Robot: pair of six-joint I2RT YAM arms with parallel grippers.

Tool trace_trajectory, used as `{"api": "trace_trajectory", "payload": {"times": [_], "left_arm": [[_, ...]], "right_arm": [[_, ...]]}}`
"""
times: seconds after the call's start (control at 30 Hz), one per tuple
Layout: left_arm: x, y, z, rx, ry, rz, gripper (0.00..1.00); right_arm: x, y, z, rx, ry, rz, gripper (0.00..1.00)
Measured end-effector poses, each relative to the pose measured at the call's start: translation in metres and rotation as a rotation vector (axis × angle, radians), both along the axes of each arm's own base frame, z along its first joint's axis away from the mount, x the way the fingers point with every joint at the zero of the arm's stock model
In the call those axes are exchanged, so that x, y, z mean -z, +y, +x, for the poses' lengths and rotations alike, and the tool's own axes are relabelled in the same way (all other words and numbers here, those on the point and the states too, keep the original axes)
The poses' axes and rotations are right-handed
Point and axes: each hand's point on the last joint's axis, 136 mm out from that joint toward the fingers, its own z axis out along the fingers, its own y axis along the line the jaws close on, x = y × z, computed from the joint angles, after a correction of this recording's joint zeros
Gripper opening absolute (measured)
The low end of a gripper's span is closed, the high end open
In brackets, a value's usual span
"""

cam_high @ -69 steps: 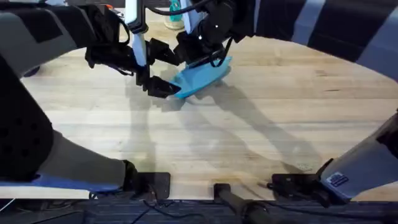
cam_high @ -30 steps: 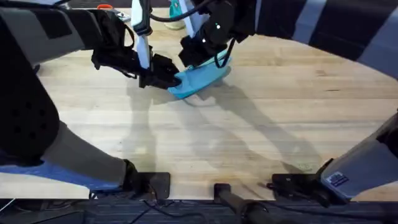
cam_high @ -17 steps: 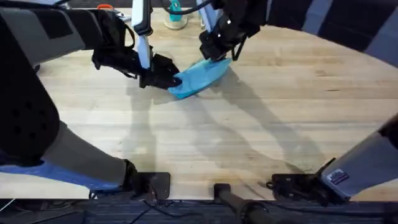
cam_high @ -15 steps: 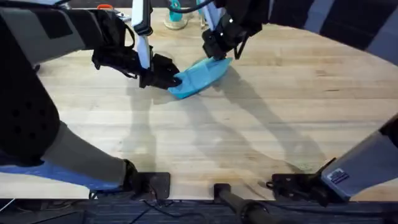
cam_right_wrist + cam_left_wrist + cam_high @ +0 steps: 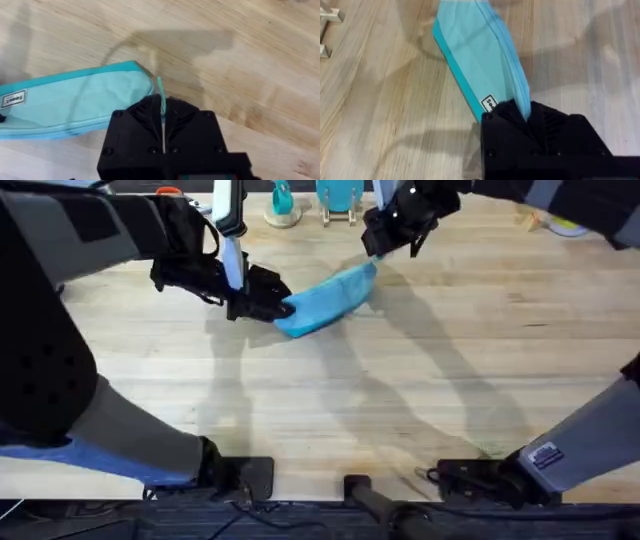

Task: Unzip the bag, pick up the pens from the table one at a time and place them inside, then zip the bag closed.

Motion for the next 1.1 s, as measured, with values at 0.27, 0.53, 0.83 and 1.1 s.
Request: {"api": "trace_trajectory", "payload": {"times": [0.27, 0.53, 0.83, 1.1], "left_arm": [[-0.001, -0.001, -0.004, 0.0, 0.02, -0.007, 0.043], [-0.001, -0.001, -0.007, -0.001, 0.042, -0.009, 0.043], [0.0, 0.0, -0.009, -0.004, 0.051, -0.004, 0.043], [0.0, 0.001, -0.009, -0.004, 0.051, -0.002, 0.043]], "right_arm": [[0.022, -0.011, 0.011, 0.048, 0.05, 0.043, 0.033], [0.073, -0.047, 0.023, 0.239, 0.156, 0.057, 0.032], [0.096, -0.054, 0.026, 0.299, 0.22, 0.122, 0.032], [0.087, -0.058, 0.024, 0.306, 0.229, 0.119, 0.032]]}}
